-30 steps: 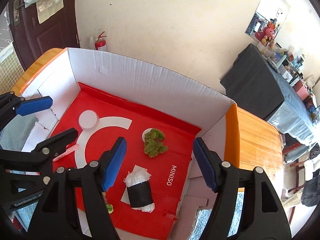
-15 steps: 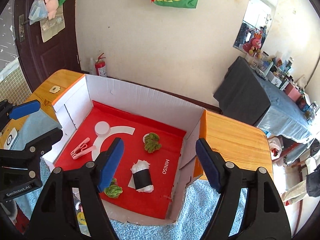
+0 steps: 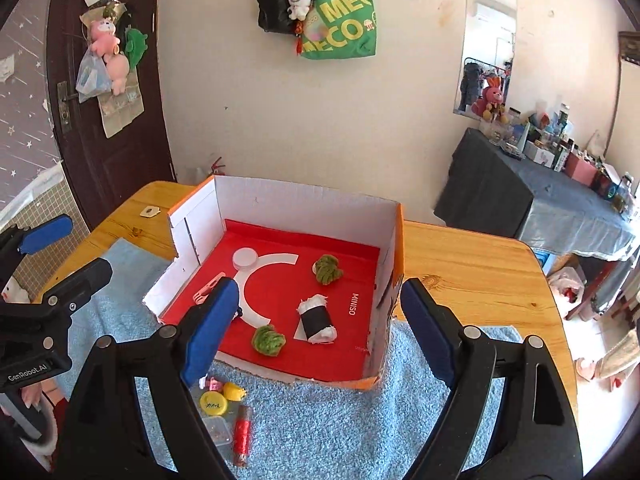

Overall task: Organize objects
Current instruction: 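Withdraw both tools from the box back over the towel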

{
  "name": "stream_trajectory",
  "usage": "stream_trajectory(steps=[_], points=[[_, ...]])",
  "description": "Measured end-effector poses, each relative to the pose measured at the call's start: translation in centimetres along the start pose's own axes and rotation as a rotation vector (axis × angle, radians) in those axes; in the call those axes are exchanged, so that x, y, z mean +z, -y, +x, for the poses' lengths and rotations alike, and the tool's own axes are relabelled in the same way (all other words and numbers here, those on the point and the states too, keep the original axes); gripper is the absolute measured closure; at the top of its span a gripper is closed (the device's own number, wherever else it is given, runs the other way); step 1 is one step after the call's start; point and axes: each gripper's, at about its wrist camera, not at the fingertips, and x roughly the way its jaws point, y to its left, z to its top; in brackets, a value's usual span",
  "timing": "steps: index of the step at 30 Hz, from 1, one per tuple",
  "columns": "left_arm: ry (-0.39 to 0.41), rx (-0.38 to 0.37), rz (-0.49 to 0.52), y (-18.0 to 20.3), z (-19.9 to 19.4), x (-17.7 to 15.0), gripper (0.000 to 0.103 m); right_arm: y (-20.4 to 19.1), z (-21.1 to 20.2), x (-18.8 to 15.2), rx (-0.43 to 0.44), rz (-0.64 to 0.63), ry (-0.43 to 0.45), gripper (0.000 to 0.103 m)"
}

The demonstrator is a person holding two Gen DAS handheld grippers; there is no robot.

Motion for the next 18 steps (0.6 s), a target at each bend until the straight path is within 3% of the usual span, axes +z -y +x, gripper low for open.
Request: stream_trajectory(steps=[4, 11, 18], points=[[0.021, 0.003, -0.008, 0.1, -1.4, -1.3, 0.013, -0.3, -2.8, -1.6, -0.015, 0.001, 0.059, 0.011], [0.006, -0.053, -0.072, 0.0, -2.6, -3.9, 0.006, -1.0, -5.8, -4.4, -0.002, 0.024, 0.119, 0.006], [-0.019, -0.060, -0.090, 0.5, -3.1, -6.2, 0.002, -1.6, -7.3, -7.4, -0.015, 0.051, 0.164, 0.001]])
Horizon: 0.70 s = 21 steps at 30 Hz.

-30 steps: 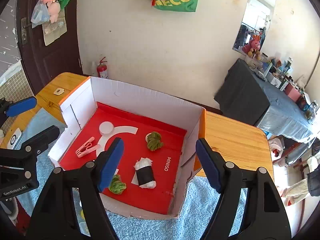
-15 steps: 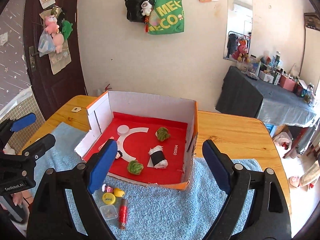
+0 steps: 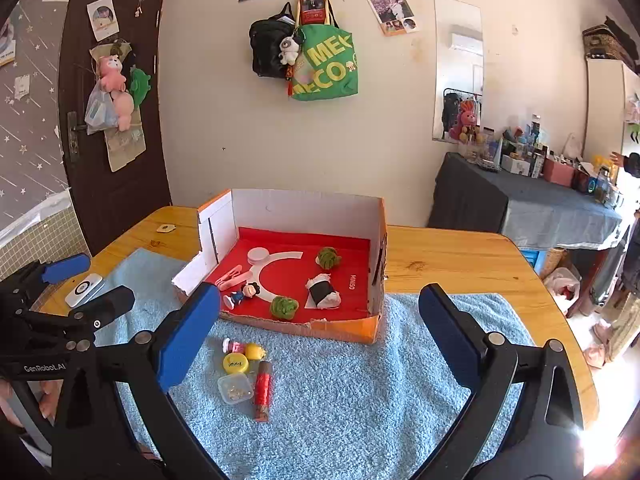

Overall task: Organize objects
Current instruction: 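Withdraw both tools from the box back over the towel, then move the left tool toward the clear plastic container while the right tool approaches the red roll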

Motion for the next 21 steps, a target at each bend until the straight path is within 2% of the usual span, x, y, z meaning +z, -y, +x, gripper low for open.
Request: stream_trajectory(steps=[8, 14, 21], points=[[-0.022, -0.008, -0.033, 0.3, 0.3, -2.2, 0.000, 0.5, 0.4, -3.4, -0.006, 0.055, -0.035, 0.000], [-0.021, 0.049, 0.019, 1.5, 1.1, -4.2, 0.000, 1.0, 1.1, -5.8, -0.027, 0.075, -0.071, 0.000], [-0.104, 0.004, -0.058, 0.8, 3.1, -6.4, 0.000, 1.4, 2.5, -8.6, -0.050, 0.082, -0.127, 0.000]])
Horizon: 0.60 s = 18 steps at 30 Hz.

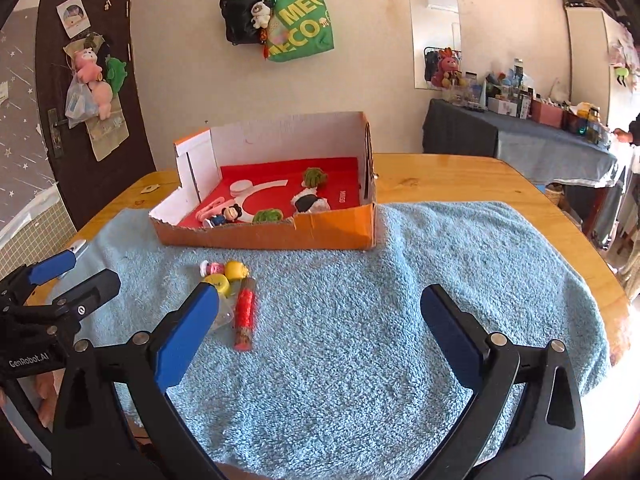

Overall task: Organize objects
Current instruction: 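Move the left tool toward the clear plastic container while the right tool approaches the red roll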

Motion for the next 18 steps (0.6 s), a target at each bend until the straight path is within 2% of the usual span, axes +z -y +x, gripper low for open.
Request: stream_trajectory(steps=[10, 18], points=[[-0.082, 0.006, 0.005, 0.2, 2.2, -2.2, 0.000, 0.3, 1.8, -2.2, 0.004, 0.011, -0.074, 0.000], [-0.093, 0.008, 0.013, 0.4, 2.6, -2.4, 0.000, 0.3, 2.5, -2.5, 0.016, 0.015, -0.093, 0.000]])
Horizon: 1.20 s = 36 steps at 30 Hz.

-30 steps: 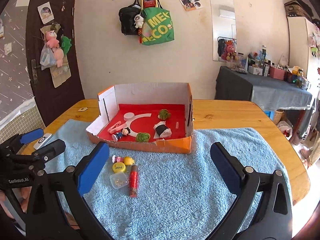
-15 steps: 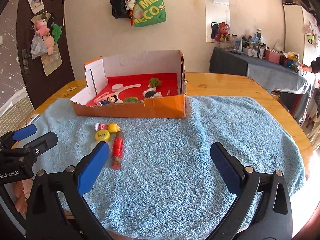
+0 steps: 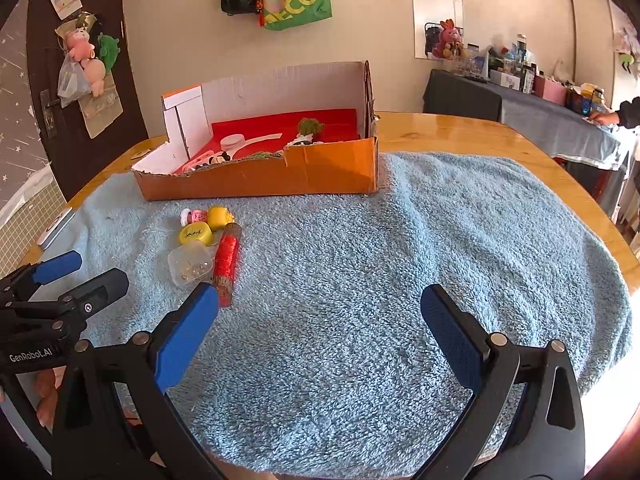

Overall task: Organize objects
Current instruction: 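Move the left tool toward the clear plastic container while the right tool approaches the red roll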

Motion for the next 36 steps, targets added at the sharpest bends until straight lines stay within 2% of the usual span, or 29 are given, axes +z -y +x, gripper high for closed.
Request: stream_trajectory(steps=[5, 13, 21, 26, 29, 30, 33, 36], points=[[-0.011, 0.007, 0.004, 0.1, 0.5, 0.0, 0.000, -0.3, 0.5, 0.1, 0.011, -0.010, -0.009, 0.000], [-0.028, 0.009, 0.008, -0.1, 1.0, 0.1, 0.000, -1.2, 2.6, 0.4, 0.073, -0.034, -0.074, 0.000], [-0.062, -0.032, 0.028, 0.1, 1.7, 0.6, 0.000, -1.5, 4.6, 1.8, 0.115, -0.075, -0.161, 0.000], [-0.090, -0.074, 0.060, 0.8, 2.3, 0.9, 0.000, -0.8, 5.2, 3.0, 0.055, -0.142, -0.161, 0.000], [-0.107, -0.104, 0.088, 1.5, 2.8, 1.3, 0.000, 0.8, 5.2, 4.0, -0.071, -0.168, -0.135, 0.000], [-0.112, -0.113, 0.097, 1.7, 3.1, 1.5, 0.000, 1.5, 5.2, 4.3, -0.079, -0.167, -0.128, 0.000], [-0.130, -0.141, 0.121, 2.5, 4.0, 2.1, 0.001, 2.9, 5.3, 5.0, 0.052, -0.138, -0.158, 0.000], [-0.147, -0.167, 0.153, 3.1, 4.8, 2.6, 0.010, 2.4, 5.5, 4.9, 0.149, -0.192, -0.201, 0.000]])
